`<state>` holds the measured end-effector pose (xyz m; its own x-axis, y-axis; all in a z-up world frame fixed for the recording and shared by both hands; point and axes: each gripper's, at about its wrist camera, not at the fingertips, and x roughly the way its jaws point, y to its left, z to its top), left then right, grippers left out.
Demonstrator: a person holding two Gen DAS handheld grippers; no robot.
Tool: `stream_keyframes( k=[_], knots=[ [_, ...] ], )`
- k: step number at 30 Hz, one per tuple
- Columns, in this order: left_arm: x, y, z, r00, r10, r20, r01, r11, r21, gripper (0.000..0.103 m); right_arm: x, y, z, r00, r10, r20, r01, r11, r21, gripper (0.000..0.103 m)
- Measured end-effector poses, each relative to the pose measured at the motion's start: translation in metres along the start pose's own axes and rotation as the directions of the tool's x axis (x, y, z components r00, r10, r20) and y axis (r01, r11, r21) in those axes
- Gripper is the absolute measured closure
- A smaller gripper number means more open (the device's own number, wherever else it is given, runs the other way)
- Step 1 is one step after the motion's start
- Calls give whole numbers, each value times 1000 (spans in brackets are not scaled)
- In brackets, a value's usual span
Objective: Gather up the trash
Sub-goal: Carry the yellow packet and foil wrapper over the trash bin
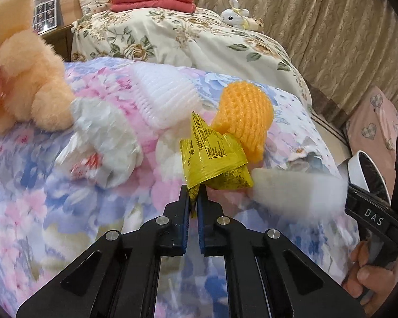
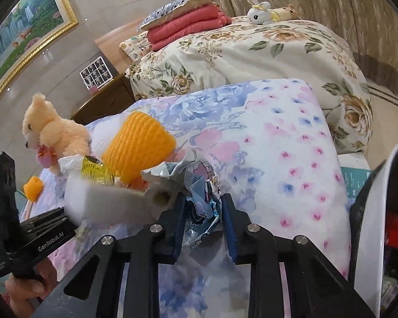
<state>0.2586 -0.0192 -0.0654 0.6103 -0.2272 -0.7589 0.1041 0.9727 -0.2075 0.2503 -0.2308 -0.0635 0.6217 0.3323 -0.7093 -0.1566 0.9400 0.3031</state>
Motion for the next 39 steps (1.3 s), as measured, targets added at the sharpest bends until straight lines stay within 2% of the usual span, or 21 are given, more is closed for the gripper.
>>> stream_keyframes(
  k=[5, 12, 19, 30, 39],
  knots=[
    [-17, 8, -17, 1000, -16, 5, 16, 999, -52, 99, -14, -4, -11, 1000, 11, 8, -12, 1000, 26, 78],
    [-41, 5, -32, 999, -32, 25, 34, 998, -60, 99, -43, -6, -23, 999, 4, 45, -6, 999, 40, 78],
    [-55, -13, -53, 996, -87, -4, 87, 996, -31, 99, -70, -8, -32, 997, 21, 77, -25, 998, 53, 78],
    [-66, -18, -81, 996, -76, -43, 76, 997, -15, 99, -95, -21, -52, 995, 14, 100, -23, 996, 83, 78],
    [-73, -55, -83, 991, -128, -36, 130, 990, 51, 99, -123, -36, -57, 990, 1, 139, -16, 994, 108, 78]
  ],
)
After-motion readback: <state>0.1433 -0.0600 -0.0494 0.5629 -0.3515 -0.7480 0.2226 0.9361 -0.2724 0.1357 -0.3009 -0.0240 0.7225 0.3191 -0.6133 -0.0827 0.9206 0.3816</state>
